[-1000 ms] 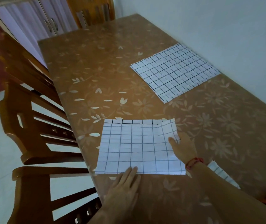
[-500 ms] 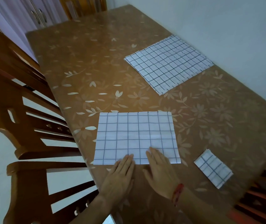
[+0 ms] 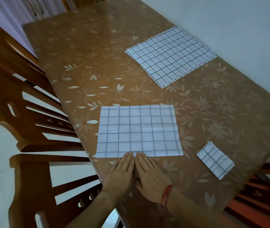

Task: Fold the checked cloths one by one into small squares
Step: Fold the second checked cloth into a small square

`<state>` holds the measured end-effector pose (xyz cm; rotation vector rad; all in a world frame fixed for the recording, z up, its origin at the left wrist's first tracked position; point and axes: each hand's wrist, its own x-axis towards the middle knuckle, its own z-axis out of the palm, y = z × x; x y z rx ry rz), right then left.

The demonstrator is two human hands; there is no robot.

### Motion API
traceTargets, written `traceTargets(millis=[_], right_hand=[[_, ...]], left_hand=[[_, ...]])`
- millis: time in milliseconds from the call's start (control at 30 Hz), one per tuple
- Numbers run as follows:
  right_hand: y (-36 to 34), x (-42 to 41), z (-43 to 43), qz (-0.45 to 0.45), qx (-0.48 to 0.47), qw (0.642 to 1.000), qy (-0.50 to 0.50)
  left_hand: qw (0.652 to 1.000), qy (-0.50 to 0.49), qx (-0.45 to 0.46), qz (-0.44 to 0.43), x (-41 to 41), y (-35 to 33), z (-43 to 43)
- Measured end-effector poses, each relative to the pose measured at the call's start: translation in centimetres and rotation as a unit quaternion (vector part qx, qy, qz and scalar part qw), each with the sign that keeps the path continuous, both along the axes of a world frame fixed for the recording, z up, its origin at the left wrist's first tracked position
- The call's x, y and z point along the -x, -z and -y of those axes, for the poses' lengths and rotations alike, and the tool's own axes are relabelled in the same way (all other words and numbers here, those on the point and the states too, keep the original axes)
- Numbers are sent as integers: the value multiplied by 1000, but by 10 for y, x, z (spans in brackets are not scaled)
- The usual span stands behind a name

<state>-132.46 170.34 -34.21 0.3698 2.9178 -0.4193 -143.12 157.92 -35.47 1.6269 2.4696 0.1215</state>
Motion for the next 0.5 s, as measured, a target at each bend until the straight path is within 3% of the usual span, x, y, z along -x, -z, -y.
traceTargets(millis=[200, 500], right_hand=[[6, -10, -8, 34, -28, 999, -4], [6, -46, -39, 61, -46, 995, 68]], left_hand=[[997, -44, 60, 12, 8, 2, 17], [988, -122, 92, -7, 27, -10, 42]])
